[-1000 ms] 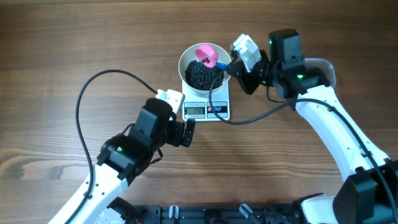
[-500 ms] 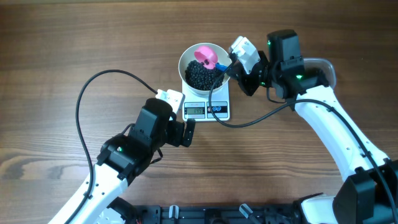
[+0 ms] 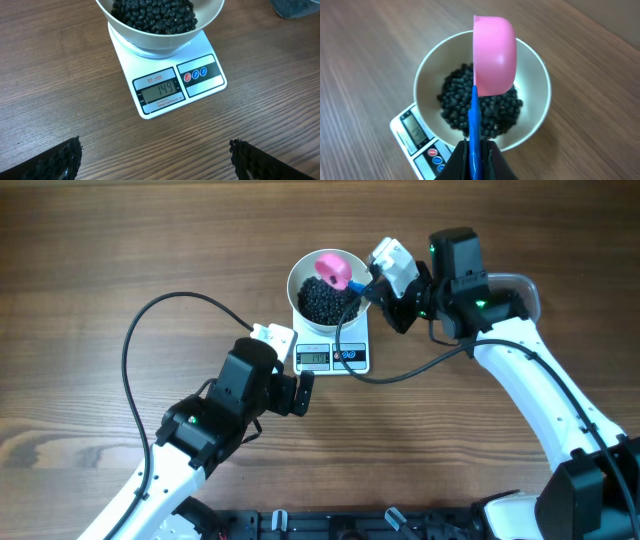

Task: Scoop item into bowl and weigh 150g on scale
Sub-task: 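Keep shaking the scoop gently to trickle beans until the scale reads 150, then carry the pink scoop right to the bean tub with the right gripper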

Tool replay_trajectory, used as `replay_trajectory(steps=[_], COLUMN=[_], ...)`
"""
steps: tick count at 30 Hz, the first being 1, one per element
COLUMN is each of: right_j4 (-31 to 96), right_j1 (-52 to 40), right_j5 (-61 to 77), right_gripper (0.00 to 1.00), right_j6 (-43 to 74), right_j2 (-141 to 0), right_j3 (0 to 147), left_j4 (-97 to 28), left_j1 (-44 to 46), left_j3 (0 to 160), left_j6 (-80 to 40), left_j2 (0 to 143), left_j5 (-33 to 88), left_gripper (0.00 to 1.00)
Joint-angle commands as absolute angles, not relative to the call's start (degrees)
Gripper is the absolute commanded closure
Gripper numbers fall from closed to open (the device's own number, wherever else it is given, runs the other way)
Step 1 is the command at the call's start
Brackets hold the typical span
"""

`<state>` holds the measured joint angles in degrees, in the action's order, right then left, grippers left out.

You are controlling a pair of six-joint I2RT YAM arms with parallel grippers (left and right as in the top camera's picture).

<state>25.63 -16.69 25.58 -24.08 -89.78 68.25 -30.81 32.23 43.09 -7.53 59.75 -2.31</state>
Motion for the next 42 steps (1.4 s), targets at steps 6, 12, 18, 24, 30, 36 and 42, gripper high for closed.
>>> replay_trajectory(steps=[6,12,18,24,30,36,42], right_j4=[25.6,25.5,25.6,25.5,25.5,25.5,25.0], right_j1=[-16.9,-16.9,-16.9,-16.9,-16.9,-16.9,-16.9], right_j5=[25.6,26.0,26.0,26.7,26.7,27.1,27.1], right_gripper=[0.96,0.96,0.96,0.96,0.96,0.96,0.96], right_j6=[-19.1,-18.9,-18.7,-17.6,-17.6,-17.6,-10.7], right_j2=[-89.0,-89.0,-89.0,-89.0,-89.0,-89.0,-89.0], right_j3=[68.4,68.4,68.4,68.4,68.4,68.4,68.4], left_j4=[-30.7,-30.7,-30.7,-30.7,-30.7,-30.7,-30.7], left_j1=[32.0,32.0,32.0,32.0,32.0,32.0,32.0], left_j3=[43.0,43.0,43.0,43.0,43.0,43.0,43.0], left_j6=[-6.4,-6.4,-6.4,-6.4,-6.4,-6.4,-6.4], left_j2=[59.8,59.8,59.8,59.8,59.8,59.8,59.8], left_j5=[-3.0,-3.0,-3.0,-3.0,-3.0,-3.0,-3.0], left_gripper=[0.0,0.0,0.0,0.0,0.0,0.0,0.0])
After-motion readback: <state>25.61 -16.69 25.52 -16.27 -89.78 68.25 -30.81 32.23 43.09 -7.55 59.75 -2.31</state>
